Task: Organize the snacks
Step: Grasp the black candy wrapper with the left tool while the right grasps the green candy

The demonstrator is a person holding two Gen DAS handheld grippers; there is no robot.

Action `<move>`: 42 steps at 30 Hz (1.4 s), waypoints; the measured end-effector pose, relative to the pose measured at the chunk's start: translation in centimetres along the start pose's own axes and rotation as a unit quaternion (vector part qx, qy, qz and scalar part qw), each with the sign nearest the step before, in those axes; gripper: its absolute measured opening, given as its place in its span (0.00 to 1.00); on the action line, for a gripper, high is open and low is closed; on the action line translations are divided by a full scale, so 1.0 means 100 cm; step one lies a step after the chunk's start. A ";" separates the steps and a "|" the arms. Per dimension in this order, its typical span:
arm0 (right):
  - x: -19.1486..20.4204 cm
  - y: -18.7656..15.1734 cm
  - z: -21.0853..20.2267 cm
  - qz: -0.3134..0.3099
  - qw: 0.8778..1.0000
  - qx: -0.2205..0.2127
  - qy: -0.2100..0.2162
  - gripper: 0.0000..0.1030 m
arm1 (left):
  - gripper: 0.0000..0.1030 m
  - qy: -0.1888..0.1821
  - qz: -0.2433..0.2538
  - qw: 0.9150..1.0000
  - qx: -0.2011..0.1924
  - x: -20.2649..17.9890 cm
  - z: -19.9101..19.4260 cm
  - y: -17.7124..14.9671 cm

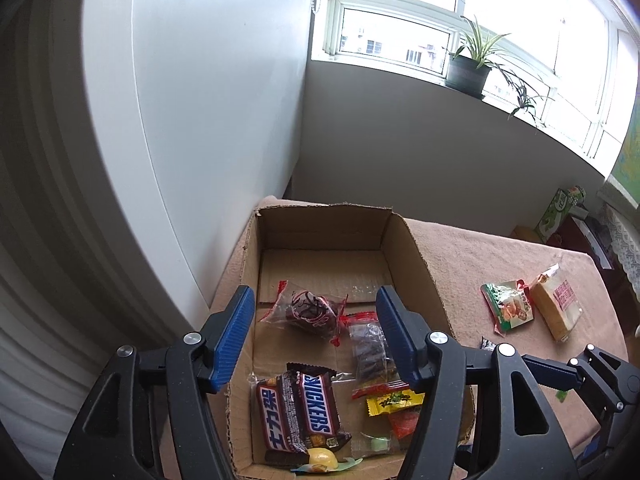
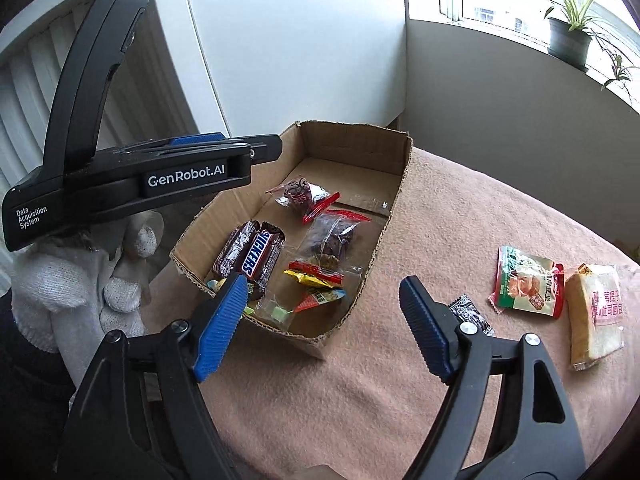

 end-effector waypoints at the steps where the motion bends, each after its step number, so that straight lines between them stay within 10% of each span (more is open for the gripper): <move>1: -0.005 -0.004 -0.007 0.004 1.000 -0.001 -0.002 0.78 | 0.61 -0.002 0.002 1.000 -0.001 -0.002 -0.004 -0.001; 23: -0.179 -0.184 -0.111 0.226 0.972 0.016 -0.058 0.78 | 0.61 -0.116 0.088 0.988 0.060 -0.148 -0.037 -0.084; 42: -0.175 -0.178 -0.050 0.233 0.971 0.051 -0.016 0.65 | 0.61 -0.077 0.031 0.986 0.144 -0.176 0.050 -0.117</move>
Point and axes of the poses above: each gripper's, at about its wrist camera, not at the fingertips, and z roughly the way its jaws point, x to its left, y to its top, the point moved 7 cm from there along z, roughly the way its jaws point, and after that the axes turned 6 degrees about -z, right-handed, at the moved point
